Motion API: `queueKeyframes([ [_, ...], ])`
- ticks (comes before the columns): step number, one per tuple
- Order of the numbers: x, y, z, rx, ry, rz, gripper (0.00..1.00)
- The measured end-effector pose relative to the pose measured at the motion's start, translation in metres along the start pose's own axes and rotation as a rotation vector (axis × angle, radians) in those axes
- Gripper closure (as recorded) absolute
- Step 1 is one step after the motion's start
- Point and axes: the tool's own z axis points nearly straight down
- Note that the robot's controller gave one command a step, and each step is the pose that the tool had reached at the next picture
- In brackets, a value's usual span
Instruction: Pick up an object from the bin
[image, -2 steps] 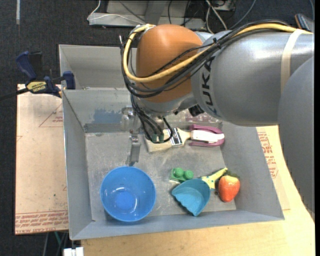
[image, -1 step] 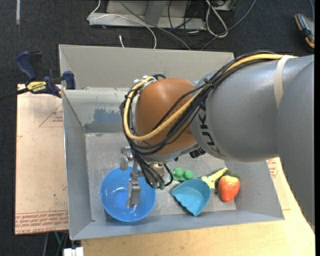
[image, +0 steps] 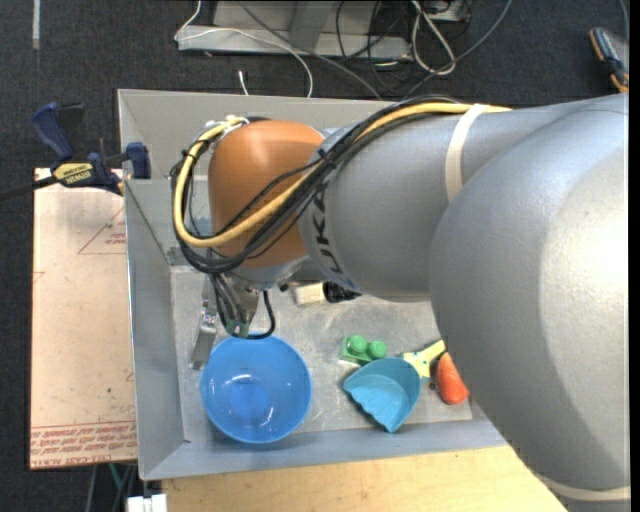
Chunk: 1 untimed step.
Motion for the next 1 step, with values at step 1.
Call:
queueKeyframes([
  [1,-0.0447,-0.0604,-0.0086,0.008,0.011,-0.123,0.00],
])
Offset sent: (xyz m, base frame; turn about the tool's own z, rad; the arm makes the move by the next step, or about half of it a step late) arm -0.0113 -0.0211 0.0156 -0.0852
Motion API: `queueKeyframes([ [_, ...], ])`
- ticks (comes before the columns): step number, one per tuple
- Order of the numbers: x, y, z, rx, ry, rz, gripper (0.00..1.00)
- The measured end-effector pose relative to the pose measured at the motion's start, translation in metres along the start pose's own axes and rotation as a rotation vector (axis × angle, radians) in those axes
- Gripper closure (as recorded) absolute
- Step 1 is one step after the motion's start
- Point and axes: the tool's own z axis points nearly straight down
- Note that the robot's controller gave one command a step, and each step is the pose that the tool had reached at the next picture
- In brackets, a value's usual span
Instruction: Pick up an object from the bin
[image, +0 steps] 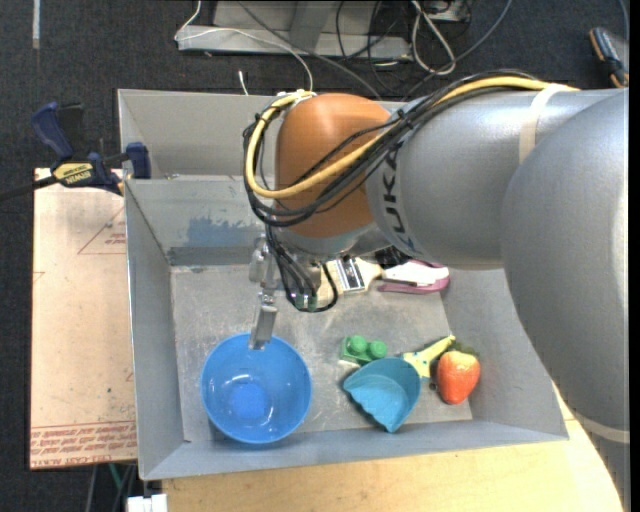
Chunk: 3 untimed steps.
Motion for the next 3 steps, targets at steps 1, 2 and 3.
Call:
queueKeyframes([
  [1,0.047,0.047,-0.007,-0.011,-0.003,0.030,0.00],
  [2,-0.001,0.005,0.033,-0.001,-0.003,0.449,0.00],
  [3,0.038,0.033,0.028,-0.010,-0.003,0.206,0.00],
])
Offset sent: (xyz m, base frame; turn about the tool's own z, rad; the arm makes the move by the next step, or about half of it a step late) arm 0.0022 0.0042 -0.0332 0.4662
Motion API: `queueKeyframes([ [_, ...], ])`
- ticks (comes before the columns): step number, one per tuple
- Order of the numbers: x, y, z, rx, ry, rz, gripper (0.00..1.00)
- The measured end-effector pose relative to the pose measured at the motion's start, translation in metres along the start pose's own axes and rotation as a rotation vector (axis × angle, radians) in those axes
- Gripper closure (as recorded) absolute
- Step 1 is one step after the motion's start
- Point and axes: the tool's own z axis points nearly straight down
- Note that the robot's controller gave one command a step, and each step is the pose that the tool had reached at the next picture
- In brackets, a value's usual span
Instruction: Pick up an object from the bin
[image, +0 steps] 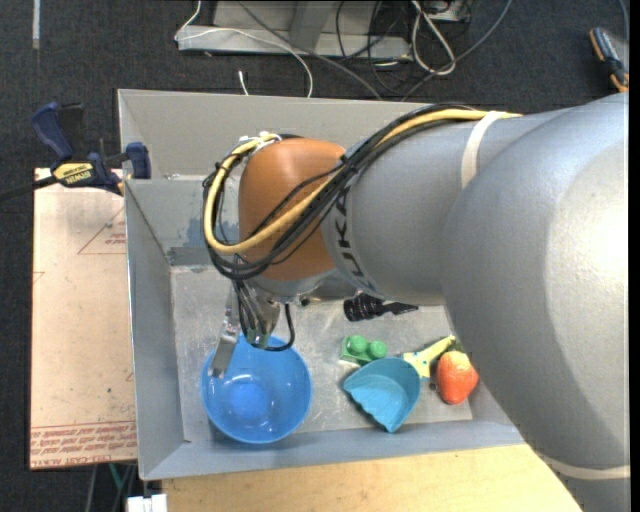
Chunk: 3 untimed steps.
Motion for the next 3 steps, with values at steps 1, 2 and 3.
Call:
queueKeyframes([
  [1,0.006,-0.026,0.015,-0.001,-0.003,0.066,0.00],
  [2,0.032,-0.032,-0.001,-0.002,-0.004,-0.089,0.00],
  [3,0.021,-0.045,-0.074,0.003,-0.001,0.063,0.00],
])
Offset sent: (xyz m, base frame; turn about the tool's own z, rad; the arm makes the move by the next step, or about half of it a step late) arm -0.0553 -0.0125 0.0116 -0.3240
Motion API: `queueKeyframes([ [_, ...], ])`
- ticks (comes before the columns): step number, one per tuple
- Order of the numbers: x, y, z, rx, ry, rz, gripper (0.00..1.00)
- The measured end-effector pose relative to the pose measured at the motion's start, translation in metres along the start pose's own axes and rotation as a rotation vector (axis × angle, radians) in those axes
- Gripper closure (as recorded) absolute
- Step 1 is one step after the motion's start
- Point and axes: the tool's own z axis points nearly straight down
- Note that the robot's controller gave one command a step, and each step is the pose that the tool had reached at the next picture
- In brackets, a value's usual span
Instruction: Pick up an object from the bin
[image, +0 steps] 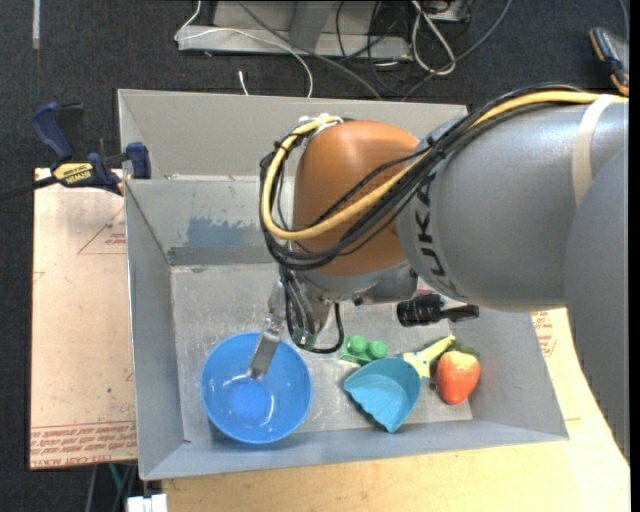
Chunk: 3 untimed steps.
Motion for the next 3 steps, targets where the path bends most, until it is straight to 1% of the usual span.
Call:
queueKeyframes([
  [1,-0.015,-0.003,0.000,-0.004,-0.003,0.120,0.00],
  [2,0.014,0.009,-0.048,-0.004,-0.005,-0.278,0.00],
  [3,0.009,0.009,-0.053,-0.008,-0.007,-0.258,0.00],
])
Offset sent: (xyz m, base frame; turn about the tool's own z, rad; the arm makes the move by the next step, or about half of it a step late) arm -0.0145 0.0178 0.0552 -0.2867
